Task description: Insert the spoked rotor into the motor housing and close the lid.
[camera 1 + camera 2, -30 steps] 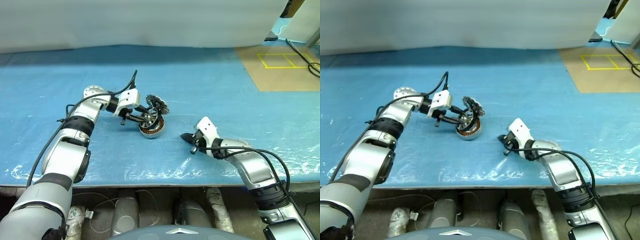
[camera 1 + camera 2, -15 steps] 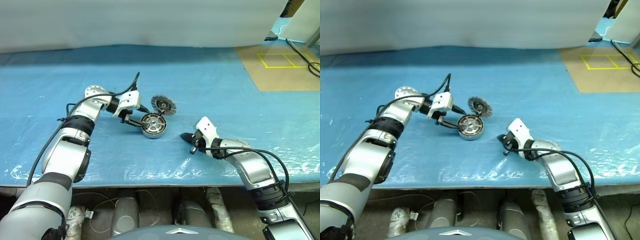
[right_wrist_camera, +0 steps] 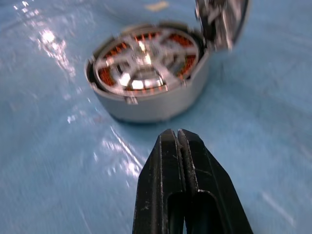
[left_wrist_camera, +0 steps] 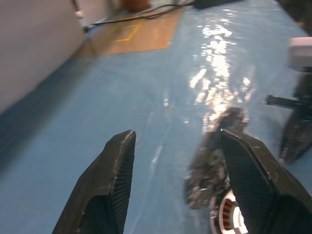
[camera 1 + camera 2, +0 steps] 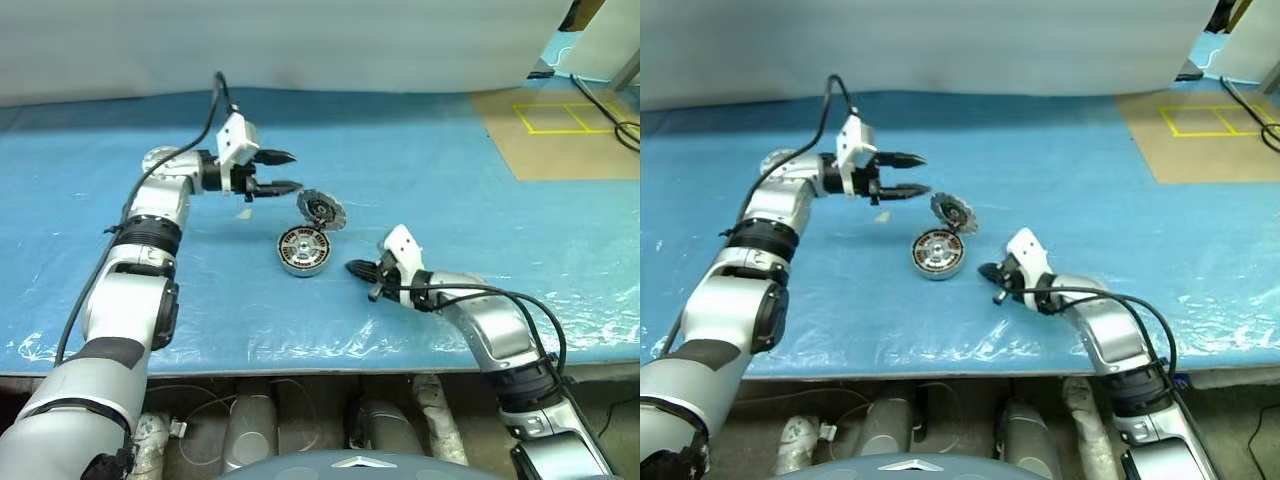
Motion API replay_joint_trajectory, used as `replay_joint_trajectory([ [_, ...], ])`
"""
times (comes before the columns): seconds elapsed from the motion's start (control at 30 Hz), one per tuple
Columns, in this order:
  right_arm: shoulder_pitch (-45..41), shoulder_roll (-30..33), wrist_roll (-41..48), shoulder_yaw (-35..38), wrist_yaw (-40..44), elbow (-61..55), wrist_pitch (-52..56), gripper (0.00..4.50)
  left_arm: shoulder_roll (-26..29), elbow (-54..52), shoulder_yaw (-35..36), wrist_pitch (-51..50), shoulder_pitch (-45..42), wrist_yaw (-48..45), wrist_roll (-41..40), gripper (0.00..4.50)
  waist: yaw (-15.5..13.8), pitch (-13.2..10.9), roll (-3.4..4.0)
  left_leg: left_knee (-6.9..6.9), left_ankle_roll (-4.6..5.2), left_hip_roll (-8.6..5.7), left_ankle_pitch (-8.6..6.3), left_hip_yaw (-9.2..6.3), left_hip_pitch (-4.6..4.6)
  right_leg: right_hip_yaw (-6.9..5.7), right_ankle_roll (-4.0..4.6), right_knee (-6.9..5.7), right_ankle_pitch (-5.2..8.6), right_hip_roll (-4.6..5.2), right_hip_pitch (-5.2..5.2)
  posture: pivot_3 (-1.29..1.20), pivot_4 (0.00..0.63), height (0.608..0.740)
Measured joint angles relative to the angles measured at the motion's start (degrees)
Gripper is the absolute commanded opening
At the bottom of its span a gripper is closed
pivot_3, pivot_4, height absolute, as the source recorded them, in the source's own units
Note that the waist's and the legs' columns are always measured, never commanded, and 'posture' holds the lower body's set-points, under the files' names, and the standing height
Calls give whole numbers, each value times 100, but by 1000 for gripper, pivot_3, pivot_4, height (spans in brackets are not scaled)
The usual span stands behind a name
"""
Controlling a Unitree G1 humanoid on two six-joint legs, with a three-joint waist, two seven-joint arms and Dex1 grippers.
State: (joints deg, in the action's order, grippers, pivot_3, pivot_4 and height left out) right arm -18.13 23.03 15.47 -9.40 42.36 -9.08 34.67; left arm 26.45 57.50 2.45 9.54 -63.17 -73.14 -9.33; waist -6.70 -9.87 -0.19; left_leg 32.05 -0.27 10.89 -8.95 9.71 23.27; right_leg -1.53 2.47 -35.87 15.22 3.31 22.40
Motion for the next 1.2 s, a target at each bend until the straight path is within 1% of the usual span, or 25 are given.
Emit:
replay_joint_trajectory([
  [0.1, -291, -69, 138, 10, 29, -52, 73, 0, 462, 263, 553, -256, -204, 486, -253, 2874, 11, 0, 0, -11, -2, -5, 0, -1, -1, 0, -1, 10, 0, 3, -3, 0, 150, 740],
  [0.17, -397, -74, 252, 11, 103, -60, 156, 0, 726, 206, 795, -523, -122, 453, -443, 2874, 10, 0, 1, -21, -3, -9, -1, 2, -1, 0, -1, 15, 0, 6, -3, 0, 150, 740],
  [0.23, -426, -77, 358, 9, 172, -85, 230, 0, 817, 79, 860, -745, 138, 326, -526, 2874, -33, 0, 1, -29, -3, -8, -1, 4, -1, -1, -1, 15, 0, 6, -1, 0, 150, 740],
  [0.3, -524, -103, 512, -27, 303, -83, 361, 0, 910, -264, 854, -1145, 715, 92, -614, 2874, -34, -1, 2, -30, -4, -5, -1, 8, 1, -1, -1, 13, 0, 6, 5, 0, 150, 740],
  [0.4, -646, -167, 581, -55, 390, -15, 406, 0, 1008, -691, 848, -1711, 1329, -60, -732, 2874, -29, -5, -4, -27, -4, 0, -1, 7, 6, -2, -1, 7, 0, 5, 13, 0, 150, 740],
  [0.53, -1140, -541, 508, -205, 378, 637, 280, 0, 1387, -2131, 815, -2588, 2565, -229, -898, 2874, 110, -5, -4, -29, -5, -2, -1, 9, 1, 3, 17, 6, 10, 6, 12, 0, 150, 740],
  [0.67, -1305, -773, 368, -329, 362, 1188, 121, 0, 1361, -3281, 698, -3034, 3538, -134, -1043, 2874, 107, -5, -5, -29, -5, -4, -1, 10, 9, 0, 22, 11, 13, 7, 13, 0, 150, 740],
  [0.73, -1327, -805, 313, -399, 369, 1384, 72, 0, 1190, -3852, 611, -3027, 3874, -65, -1089, 2874, 96, -5, -5, -28, -5, -8, 0, 10, 8, -1, 18, 12, 11, 11, 8, 0, 150, 740],
  [0.83, -1358, -804, 208, -498, 413, 1537, 35, 0, 847, -4489, 399, -3025, 4081, 110, -1189, 2874, 103, -6, -6, -16, -4, -4, 0, 9, 7, -1, 21, 8, 13, 10, 5, 0, 150, 740],
  [0.9, -1369, -801, 127, -553, 459, 1595, -37, 0, 713, -4829, 286, -3077, 4098, 214, -1234, 2874, 124, -6, -6, -16, -4, -1, 0, 9, -2, 1, 22, 5, 13, 6, 1, 0, 150, 740],
  [1.07, -1489, -935, 64, -594, 567, 1752, -147, 0, 615, -5146, 145, -3174, 4114, 314, -1361, 2874, 194, -6, -6, -17, -4, -1, 0, 10, -11, 11, 23, 4, 13, 0, 1, 0, 150, 740],
  [1.2, -1702, -1318, -99, -573, 319, 2161, -433, 0, 604, -5136, 35, -2946, 4119, 290, -1355, 2874, 236, -6, -6, -17, -4, -2, 0, 10, -7, 10, 21, 4, 13, 0, 2, 0, 150, 740],
])
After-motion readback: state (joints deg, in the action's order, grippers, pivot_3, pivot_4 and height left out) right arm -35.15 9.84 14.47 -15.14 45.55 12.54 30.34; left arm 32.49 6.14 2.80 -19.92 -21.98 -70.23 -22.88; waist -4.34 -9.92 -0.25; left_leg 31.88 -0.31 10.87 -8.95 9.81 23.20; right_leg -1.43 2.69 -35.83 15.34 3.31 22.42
